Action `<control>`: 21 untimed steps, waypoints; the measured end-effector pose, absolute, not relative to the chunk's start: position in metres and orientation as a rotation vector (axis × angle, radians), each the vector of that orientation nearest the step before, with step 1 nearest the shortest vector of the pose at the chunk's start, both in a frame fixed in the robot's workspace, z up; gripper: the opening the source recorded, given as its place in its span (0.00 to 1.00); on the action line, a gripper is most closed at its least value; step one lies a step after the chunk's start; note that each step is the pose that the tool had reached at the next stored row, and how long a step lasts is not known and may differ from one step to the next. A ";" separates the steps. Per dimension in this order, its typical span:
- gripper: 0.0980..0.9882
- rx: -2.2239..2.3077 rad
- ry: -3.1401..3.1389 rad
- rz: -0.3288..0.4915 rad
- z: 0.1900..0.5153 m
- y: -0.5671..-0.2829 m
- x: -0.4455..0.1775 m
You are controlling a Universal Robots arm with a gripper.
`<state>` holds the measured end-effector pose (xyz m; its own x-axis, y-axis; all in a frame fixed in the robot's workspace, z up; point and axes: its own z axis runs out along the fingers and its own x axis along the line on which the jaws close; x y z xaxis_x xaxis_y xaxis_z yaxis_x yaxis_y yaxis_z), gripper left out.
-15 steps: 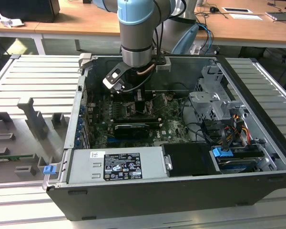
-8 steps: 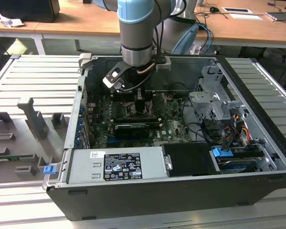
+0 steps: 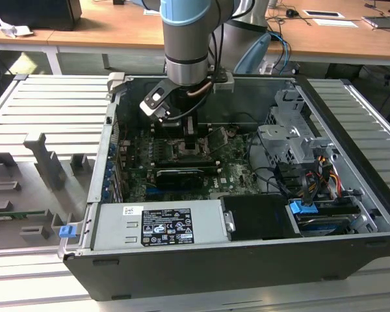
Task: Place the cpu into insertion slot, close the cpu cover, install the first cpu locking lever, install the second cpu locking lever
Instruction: 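Place the cpu into insertion slot, then close the cpu cover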
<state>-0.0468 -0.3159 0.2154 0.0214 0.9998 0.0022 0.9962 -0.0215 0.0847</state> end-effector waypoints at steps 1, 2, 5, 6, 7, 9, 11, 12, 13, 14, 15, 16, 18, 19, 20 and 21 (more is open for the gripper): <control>0.07 2.202 2.155 0.094 0.216 -0.316 -0.047; 0.01 2.202 2.155 0.094 0.216 -0.316 -0.047; 0.01 2.202 2.155 0.094 0.218 -0.316 -0.047; 0.01 2.202 2.155 0.094 0.219 -0.316 -0.047; 0.01 2.202 2.155 0.094 0.220 -0.316 -0.047; 0.01 2.202 2.155 0.094 0.220 -0.316 -0.047; 0.01 2.202 2.155 0.094 0.221 -0.316 -0.047; 0.01 2.202 2.155 0.094 0.221 -0.316 -0.047; 0.01 2.202 2.155 0.094 0.222 -0.316 -0.047; 0.01 2.202 2.155 0.094 0.222 -0.316 -0.047; 0.01 2.202 2.155 0.094 0.222 -0.316 -0.047; 0.01 2.202 2.156 0.093 0.222 -0.316 -0.046; 0.01 2.206 2.159 0.086 0.225 -0.316 -0.043; 0.01 2.206 2.159 0.085 0.226 -0.316 -0.043; 0.01 2.206 2.159 0.085 0.227 -0.316 -0.043; 0.01 2.206 2.159 0.085 0.228 -0.316 -0.043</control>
